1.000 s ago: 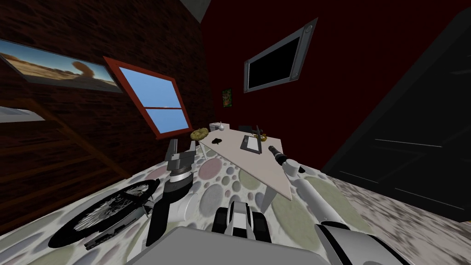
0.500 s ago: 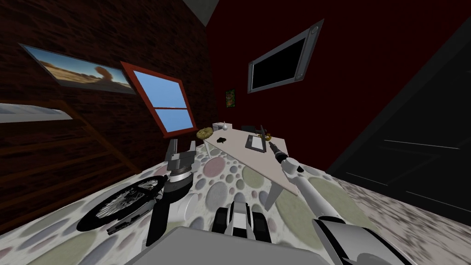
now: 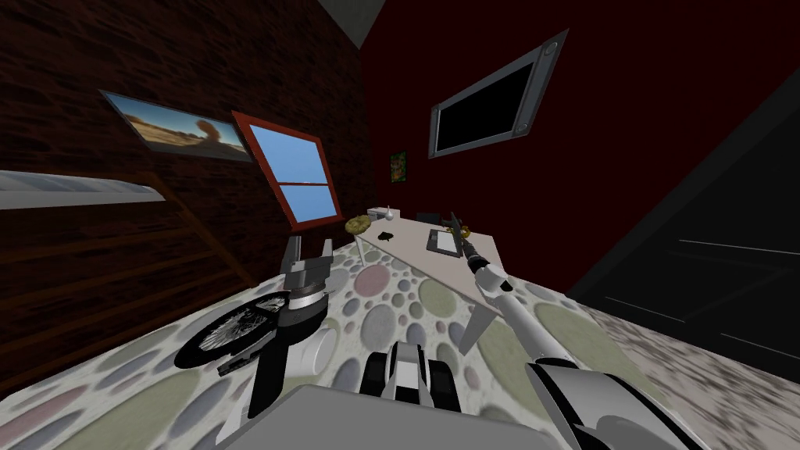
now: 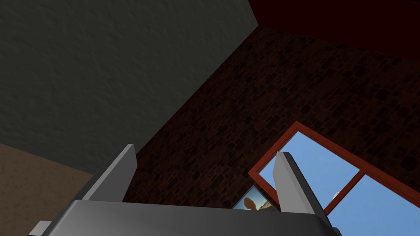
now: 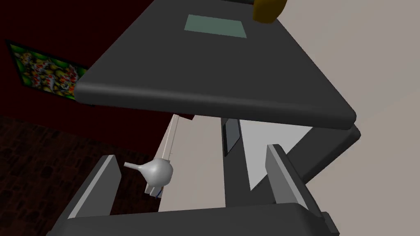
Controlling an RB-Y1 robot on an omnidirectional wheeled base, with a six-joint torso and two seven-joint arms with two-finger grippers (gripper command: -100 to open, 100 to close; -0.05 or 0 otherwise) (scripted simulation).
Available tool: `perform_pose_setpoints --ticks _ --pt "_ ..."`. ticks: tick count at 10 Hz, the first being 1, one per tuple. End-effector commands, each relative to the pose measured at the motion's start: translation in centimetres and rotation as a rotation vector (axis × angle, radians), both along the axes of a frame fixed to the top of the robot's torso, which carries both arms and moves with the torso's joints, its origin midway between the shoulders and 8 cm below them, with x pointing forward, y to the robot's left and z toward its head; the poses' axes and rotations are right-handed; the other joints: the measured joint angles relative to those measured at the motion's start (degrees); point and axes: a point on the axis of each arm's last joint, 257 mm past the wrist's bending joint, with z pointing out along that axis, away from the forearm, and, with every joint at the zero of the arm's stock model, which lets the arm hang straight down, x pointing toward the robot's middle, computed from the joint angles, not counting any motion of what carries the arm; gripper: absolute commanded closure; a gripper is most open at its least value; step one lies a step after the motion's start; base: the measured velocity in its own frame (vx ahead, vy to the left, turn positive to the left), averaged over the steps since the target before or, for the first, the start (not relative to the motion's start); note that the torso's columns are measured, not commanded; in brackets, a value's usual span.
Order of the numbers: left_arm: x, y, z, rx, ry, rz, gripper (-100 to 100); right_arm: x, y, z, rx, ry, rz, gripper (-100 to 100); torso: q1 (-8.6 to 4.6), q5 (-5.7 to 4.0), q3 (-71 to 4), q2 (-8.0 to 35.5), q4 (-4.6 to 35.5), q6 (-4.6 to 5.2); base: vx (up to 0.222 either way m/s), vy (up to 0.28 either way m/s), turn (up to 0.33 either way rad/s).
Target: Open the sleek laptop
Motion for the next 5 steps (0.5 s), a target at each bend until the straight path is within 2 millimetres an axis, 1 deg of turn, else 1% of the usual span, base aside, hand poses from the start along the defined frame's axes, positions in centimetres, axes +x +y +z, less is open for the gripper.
perform_pose_setpoints --ticks 1,3,5 --pt "0.0 0.0 0.0 0.0 0.0 0.0 0 0.2 -1.0 0.2 0.073 -0.006 -0.041 -100 -0.03 0.0 0.02 0.05 0.01 0.0 -0.06 0.097 0.023" --pt "0.0 0.0 0.0 0.0 0.0 0.0 0 0.4 -2.0 0.4 0.156 -0.014 -0.087 -100 -0.26 -0.08 -0.02 -0.03 -0.01 0.02 -0.053 0.084 0.063" --pt "0.0 0.0 0.0 0.0 0.0 0.0 0 0.6 -2.9 0.7 0.237 -0.023 -0.129 -100 0.09 0.03 0.02 0.03 0.01 -0.01 -0.057 0.111 0.069"
